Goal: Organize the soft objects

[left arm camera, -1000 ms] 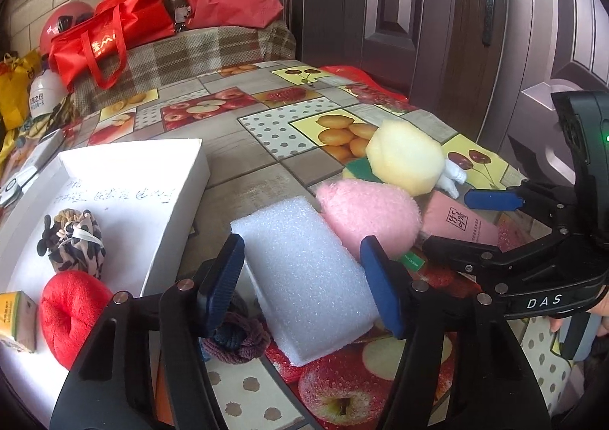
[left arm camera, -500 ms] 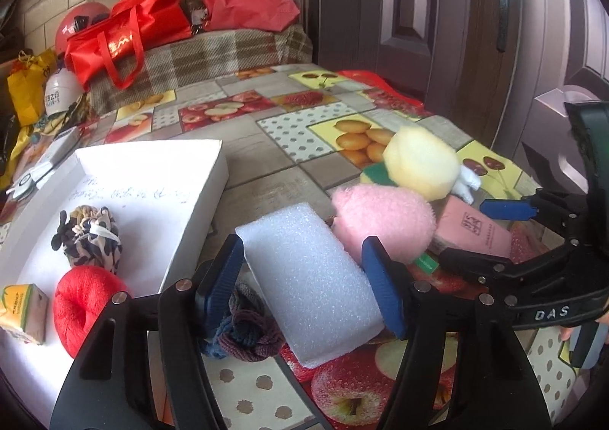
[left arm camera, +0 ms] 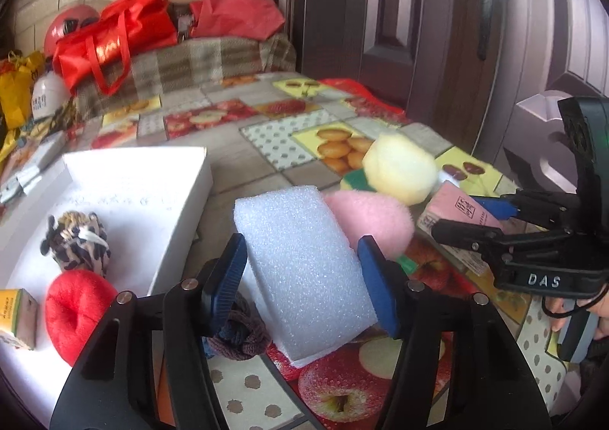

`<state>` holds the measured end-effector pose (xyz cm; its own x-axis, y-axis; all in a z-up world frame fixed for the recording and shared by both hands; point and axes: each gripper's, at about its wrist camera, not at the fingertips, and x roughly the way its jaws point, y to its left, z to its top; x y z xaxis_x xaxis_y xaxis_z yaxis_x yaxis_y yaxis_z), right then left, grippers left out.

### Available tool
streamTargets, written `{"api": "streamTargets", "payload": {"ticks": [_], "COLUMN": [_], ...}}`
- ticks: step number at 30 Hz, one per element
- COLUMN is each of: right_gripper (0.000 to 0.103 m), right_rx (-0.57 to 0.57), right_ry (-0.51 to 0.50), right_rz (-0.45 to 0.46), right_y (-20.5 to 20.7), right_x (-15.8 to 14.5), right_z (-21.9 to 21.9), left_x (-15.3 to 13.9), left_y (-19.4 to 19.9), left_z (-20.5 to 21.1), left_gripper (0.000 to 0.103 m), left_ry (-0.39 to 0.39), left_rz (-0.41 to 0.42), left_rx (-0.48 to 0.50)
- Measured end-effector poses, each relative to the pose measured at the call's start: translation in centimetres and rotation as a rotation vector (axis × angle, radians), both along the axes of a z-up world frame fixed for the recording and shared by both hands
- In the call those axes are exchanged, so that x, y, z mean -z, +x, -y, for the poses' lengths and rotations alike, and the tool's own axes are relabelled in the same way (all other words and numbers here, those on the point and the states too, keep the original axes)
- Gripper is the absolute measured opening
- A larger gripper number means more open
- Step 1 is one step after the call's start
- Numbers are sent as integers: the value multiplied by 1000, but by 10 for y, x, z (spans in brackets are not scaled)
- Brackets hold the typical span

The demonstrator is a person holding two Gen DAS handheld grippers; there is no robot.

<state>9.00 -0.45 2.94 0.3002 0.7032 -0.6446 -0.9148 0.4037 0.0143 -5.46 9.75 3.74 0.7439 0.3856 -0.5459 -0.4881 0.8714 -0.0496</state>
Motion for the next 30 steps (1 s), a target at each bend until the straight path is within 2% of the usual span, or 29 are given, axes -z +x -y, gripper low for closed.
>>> {"api": "streamTargets", "payload": {"ticks": [5, 9, 15, 22, 30], "right_gripper": [53, 53, 53, 53, 53], "right_rx": [35, 49, 35, -2, 32], "right_ry": [177, 291, 316, 329, 350], "right_rz": [51, 128, 155, 164, 163], "right_y": [-6, -21, -31, -41, -47], "right_x": [-18, -28, -29, -28, -28], "right_z": [22, 33, 25, 20, 21], "left_x": [-15, -21, -22, -23, -24], "left_y": [-21, -29, -40, -48, -61], "left_z": [23, 32, 26, 28, 23], "left_gripper": [60, 60, 60, 60, 60], "left_ry": [112, 166, 141, 162, 157], "left_rz": [125, 152, 173, 181, 209], "left_rx": [33, 43, 19, -11, -37]}}
